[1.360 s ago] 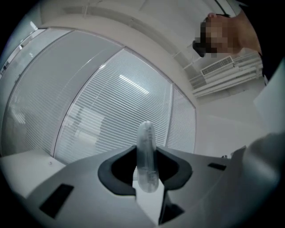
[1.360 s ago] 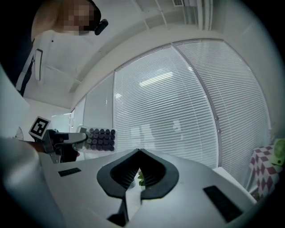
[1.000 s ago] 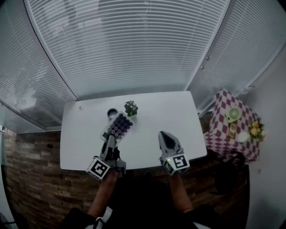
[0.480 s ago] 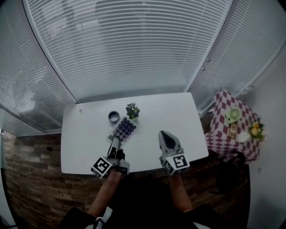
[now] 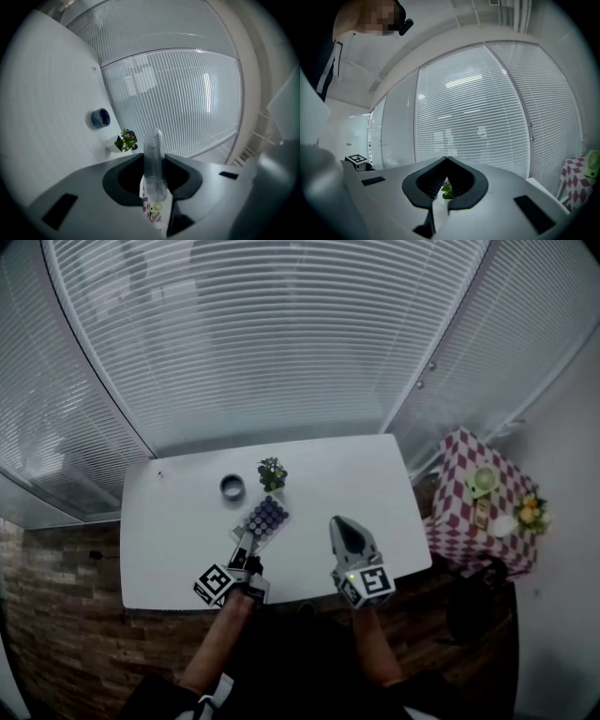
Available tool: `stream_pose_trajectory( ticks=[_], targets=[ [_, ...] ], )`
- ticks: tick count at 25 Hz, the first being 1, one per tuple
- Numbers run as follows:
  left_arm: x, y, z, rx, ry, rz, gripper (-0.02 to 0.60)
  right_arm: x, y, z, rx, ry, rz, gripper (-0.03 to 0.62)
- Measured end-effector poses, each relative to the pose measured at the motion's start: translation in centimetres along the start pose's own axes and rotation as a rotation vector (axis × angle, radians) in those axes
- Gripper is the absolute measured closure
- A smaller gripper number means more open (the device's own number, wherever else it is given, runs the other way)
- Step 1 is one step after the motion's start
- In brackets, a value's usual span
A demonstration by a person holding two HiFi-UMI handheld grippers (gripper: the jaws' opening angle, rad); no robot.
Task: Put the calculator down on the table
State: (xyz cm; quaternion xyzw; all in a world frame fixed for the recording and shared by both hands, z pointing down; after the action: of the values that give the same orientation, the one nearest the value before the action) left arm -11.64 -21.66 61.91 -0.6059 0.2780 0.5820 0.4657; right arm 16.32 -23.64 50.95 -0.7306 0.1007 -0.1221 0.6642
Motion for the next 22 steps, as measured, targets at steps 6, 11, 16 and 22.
stream_pose_trajectory(
  ticks=[6, 11, 16, 22],
  targets=[
    [-3.7, -0.5, -1.2, -0.050, 0.048, 0.002, 0.483, 0.2, 0.0, -0.4, 0.008, -0.009, -0.033, 0.588],
    [-8.0, -1.9, -2.5, -0.093, 0.091, 0.055, 0.483, 0.7, -0.5, -0.3, -0.034, -0.040, -0.010, 0.588],
    [-12.2, -2.7, -4.0, -0.143, 0.144, 0.069, 0.483, 0.5, -0.4, -0.7, -0.002, -0.018, -0.002, 0.588],
    [-15.5, -3.7, -5.4, -0.278, 0.196, -0.019, 0.483, 1.0, -0.8, -0.2, -0.025, -0.046, -0.041, 0.588]
  ],
)
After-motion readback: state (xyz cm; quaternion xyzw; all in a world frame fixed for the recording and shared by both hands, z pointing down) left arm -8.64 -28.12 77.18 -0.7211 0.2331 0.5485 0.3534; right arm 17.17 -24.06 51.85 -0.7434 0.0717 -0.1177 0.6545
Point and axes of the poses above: the fingertips, and each gripper's own axes: z backward along the fingers, x to its right, y out of its top, the point moved 8 cm from there along z, backward along the fingers, and after that the axes turned 13 degrees about -y, right-handed, at the moved point
